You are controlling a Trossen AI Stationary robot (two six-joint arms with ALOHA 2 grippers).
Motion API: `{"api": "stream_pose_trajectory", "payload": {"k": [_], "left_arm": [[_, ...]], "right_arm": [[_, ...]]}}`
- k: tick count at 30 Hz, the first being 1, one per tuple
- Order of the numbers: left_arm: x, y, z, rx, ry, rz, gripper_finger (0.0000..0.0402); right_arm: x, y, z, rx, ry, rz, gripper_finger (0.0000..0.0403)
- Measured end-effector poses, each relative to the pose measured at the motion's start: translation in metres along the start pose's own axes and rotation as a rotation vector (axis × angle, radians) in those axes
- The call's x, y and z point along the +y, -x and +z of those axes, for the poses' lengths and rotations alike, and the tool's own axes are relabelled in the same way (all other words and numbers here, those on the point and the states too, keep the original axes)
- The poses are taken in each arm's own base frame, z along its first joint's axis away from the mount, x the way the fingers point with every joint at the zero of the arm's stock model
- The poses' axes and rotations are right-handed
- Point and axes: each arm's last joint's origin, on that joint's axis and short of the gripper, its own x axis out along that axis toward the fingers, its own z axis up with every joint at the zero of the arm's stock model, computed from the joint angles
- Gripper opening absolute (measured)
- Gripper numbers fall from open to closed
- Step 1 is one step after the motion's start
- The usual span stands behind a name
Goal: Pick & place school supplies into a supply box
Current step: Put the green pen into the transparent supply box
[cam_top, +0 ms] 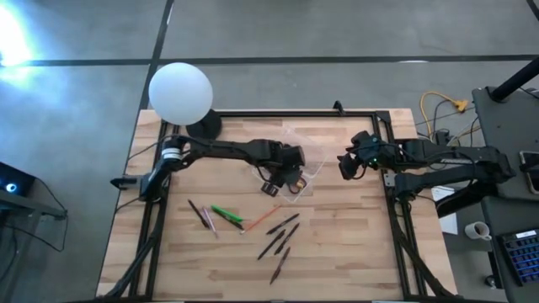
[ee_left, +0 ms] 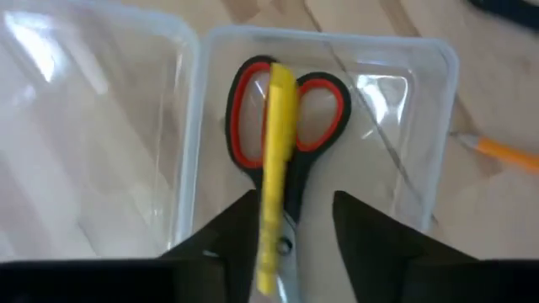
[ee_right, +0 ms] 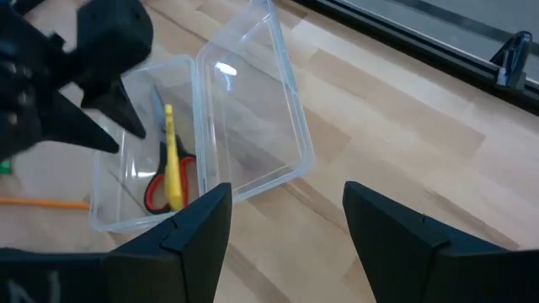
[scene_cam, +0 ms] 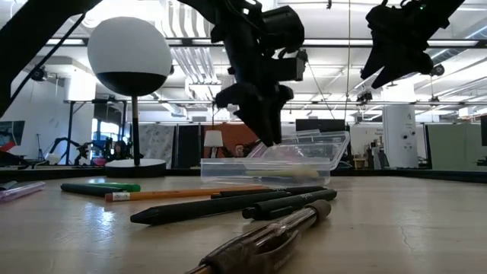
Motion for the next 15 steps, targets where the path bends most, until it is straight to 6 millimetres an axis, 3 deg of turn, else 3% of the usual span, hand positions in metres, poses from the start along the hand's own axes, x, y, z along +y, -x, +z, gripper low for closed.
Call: {"api": "stream_pose_trajectory", "payload": {"k": [4,7,15], "left_arm": [[-0.005,0.018,0.0,0.027,0.141,-0.01,0.0184],[-0.023,0.036,-0.003,0.072,0.175,-0.048,0.0193],[-0.108,0.059,-0.027,0.146,0.12,-0.138,0.0174]], "right_arm": [[0.0,-0.001,-0.001,0.008,0.028,-0.002,0.0219],[0.001,-0.002,-0.001,0.021,0.063,0.01,0.0219],[0.002,-0.003,-0.001,0.022,0.121,0.014,0.0219]]}}
